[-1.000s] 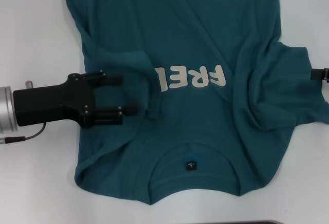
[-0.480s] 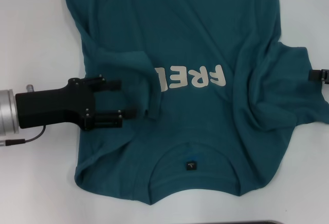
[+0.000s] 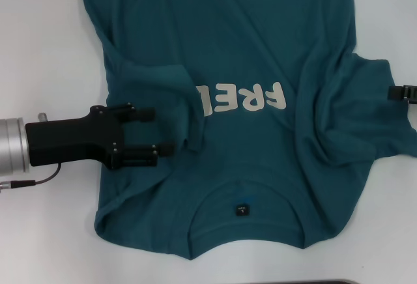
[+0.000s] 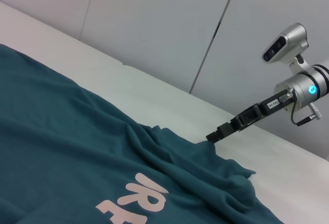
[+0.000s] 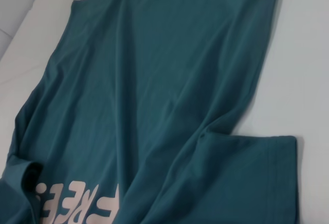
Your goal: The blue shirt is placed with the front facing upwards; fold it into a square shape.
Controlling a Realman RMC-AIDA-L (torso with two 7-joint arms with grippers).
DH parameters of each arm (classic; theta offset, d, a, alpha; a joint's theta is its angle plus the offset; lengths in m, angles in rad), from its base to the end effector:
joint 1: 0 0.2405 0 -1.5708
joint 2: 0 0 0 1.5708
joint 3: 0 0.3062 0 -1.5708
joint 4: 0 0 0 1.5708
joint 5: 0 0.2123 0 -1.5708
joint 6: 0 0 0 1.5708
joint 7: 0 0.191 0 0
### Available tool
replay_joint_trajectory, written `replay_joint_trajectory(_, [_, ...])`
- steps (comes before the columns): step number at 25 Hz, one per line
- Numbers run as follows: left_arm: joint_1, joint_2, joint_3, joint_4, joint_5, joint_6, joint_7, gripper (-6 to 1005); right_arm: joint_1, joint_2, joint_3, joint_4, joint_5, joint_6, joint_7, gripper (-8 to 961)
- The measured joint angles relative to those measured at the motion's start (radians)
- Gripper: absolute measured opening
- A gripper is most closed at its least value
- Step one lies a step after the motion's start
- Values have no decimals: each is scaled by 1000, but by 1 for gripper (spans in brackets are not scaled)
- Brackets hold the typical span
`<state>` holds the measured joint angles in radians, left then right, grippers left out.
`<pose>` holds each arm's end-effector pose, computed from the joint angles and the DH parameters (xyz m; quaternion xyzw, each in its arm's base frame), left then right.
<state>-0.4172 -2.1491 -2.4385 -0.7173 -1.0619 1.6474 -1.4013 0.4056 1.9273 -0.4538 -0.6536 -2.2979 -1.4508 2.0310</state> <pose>-0.2972 0.3129 -0.0933 -0.9366 -0.2511 -0.2332 0.0735 0.4252 0.3416 0.0197 -0.7605 0.5921 0.1604 0.2129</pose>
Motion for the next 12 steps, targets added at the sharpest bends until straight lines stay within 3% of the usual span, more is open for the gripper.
replay_joint_trajectory(12, [0,0,-1,-1,2,17,-4,874,8,1,-15,7,0,15,0,886])
